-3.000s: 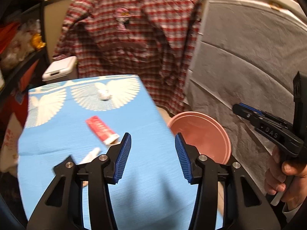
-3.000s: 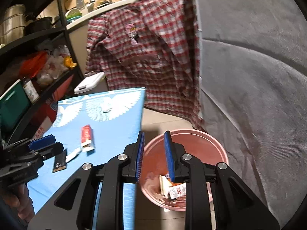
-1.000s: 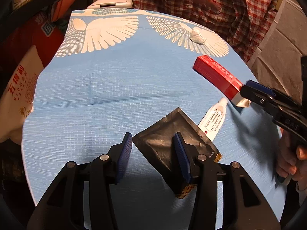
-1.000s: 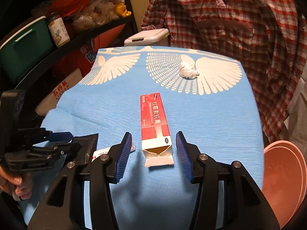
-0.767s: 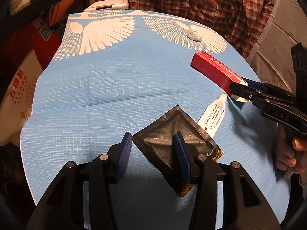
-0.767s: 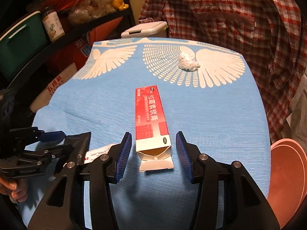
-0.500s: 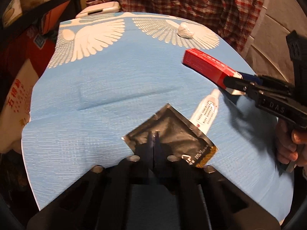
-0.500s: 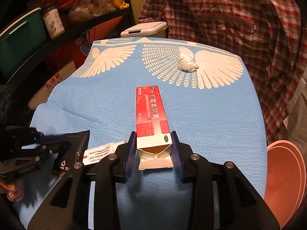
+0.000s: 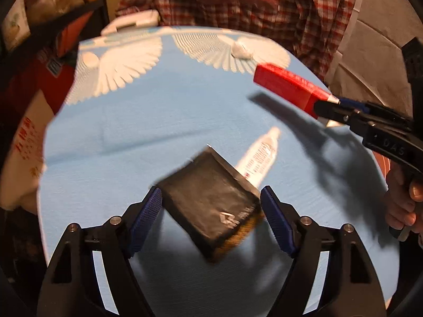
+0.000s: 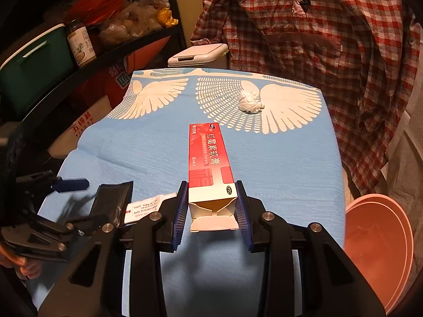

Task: Collect trash
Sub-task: 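Lift the black packet with the left tool while the right tool closes on the red ointment box, then carry the black packet with the left tool while the right tool carries the red box to the bin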

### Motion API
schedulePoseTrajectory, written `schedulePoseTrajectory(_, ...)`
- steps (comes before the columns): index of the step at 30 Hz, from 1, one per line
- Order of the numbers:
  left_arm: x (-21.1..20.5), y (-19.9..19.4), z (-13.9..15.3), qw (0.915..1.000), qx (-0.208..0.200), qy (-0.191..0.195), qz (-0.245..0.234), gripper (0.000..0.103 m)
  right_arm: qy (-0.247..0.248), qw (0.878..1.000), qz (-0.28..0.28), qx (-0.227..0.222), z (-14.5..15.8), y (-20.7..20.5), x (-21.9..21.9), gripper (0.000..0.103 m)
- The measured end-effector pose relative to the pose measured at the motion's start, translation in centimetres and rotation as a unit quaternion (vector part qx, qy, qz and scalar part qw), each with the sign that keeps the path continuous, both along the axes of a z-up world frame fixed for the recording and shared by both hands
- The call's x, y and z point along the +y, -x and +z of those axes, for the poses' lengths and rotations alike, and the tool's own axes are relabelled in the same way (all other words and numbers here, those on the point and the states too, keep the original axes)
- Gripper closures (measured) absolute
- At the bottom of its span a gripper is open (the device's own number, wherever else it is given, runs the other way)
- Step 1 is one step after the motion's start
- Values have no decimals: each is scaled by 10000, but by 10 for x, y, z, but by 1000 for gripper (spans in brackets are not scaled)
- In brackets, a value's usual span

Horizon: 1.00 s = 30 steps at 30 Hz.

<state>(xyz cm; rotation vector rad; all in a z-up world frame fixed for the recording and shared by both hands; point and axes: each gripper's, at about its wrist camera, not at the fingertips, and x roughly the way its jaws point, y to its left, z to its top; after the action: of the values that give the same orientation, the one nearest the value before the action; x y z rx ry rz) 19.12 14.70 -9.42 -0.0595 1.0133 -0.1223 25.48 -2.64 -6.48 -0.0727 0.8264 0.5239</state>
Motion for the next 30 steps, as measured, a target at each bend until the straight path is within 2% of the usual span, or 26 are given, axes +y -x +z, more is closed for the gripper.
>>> schedulePoseTrajectory(2,-9,-2,-4,9998,73,-176,79,15,7,10000,-3,-11,1,2,-4,68)
schedulePoseTrajectory(4,-14,-5,-9,9992,156,-344,159,14,-9,10000,-21,-6,3,3,-7,68)
schedulePoseTrajectory(9,-13,-8,-17,9975,412,-463,353,14,-41,10000,-30,-26,7,8,-14,68)
schedulePoseTrajectory(11,-5,-5,-15,9973,404,-390,482,23,-53,10000,-25,-40,10,10,-16,68)
schedulePoseTrajectory(15,9,3,-11,9969,401,-169,659,35,-85,9999,-10,-64,13,13,-18,68)
schedulePoseTrajectory(20,21,10,-3,9963,347,-71,786,81,-85,9999,29,-113,18,19,-16,68)
schedulePoseTrajectory(23,25,13,-3,9959,355,-70,825,82,-81,9999,23,-123,20,24,-17,68)
schedulePoseTrajectory(25,27,14,-1,9958,303,-93,858,74,-98,9999,4,-121,22,28,-17,68)
schedulePoseTrajectory(26,26,14,0,9957,254,-91,884,53,-122,9999,-1,-122,24,29,-18,68)
schedulePoseTrajectory(28,25,13,5,9947,99,-89,1022,26,-134,9998,2,-138,26,32,-18,68)
schedulePoseTrajectory(30,24,8,7,9941,86,16,1084,25,-129,9998,7,-154,28,34,-18,68)
